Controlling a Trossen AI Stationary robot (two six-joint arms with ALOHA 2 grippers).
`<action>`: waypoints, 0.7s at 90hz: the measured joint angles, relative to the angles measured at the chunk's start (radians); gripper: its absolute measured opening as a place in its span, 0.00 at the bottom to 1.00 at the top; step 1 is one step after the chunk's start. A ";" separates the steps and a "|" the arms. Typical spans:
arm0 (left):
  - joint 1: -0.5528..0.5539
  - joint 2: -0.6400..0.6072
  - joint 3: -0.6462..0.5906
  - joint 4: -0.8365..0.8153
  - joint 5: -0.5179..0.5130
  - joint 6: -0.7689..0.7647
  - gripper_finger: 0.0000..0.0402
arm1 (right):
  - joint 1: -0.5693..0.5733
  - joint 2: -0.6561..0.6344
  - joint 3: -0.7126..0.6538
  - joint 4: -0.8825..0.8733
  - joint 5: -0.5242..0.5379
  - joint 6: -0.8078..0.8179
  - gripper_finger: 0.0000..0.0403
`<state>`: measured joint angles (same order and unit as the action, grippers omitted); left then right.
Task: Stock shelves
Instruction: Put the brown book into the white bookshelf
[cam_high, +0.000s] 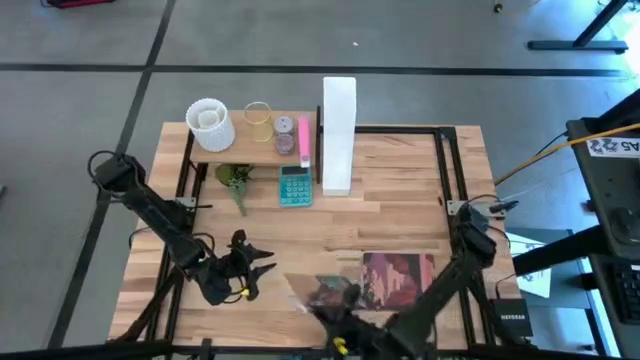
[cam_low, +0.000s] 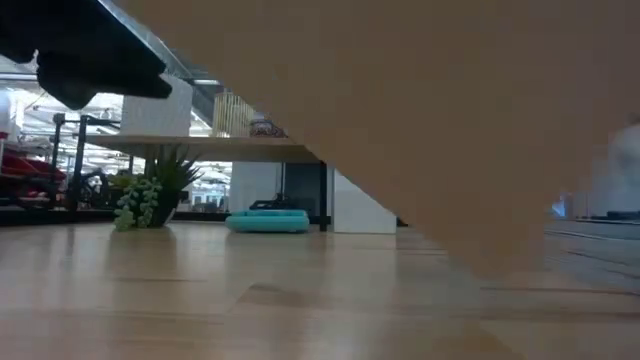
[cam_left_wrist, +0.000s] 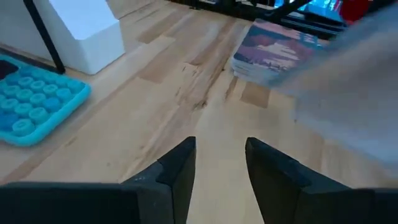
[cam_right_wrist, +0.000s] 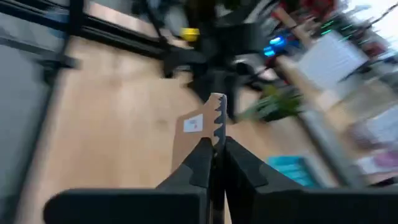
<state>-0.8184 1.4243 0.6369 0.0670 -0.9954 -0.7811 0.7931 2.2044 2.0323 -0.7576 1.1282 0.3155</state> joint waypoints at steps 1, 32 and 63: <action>-0.001 0.000 0.000 0.000 0.000 0.000 0.31 | -0.003 0.000 0.000 -0.003 0.010 -0.005 0.01; -0.093 -0.004 0.000 -0.003 -0.026 0.000 0.31 | -0.068 -0.005 -0.067 0.191 -0.094 -0.149 0.01; -0.188 -0.085 -0.002 -0.019 -0.042 -0.003 0.31 | -0.179 -0.035 -0.086 0.450 -0.354 -0.455 0.00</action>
<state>-1.0069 1.3388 0.6353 0.0483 -1.0371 -0.7841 0.6139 2.1695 1.9461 -0.3073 0.7745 -0.1390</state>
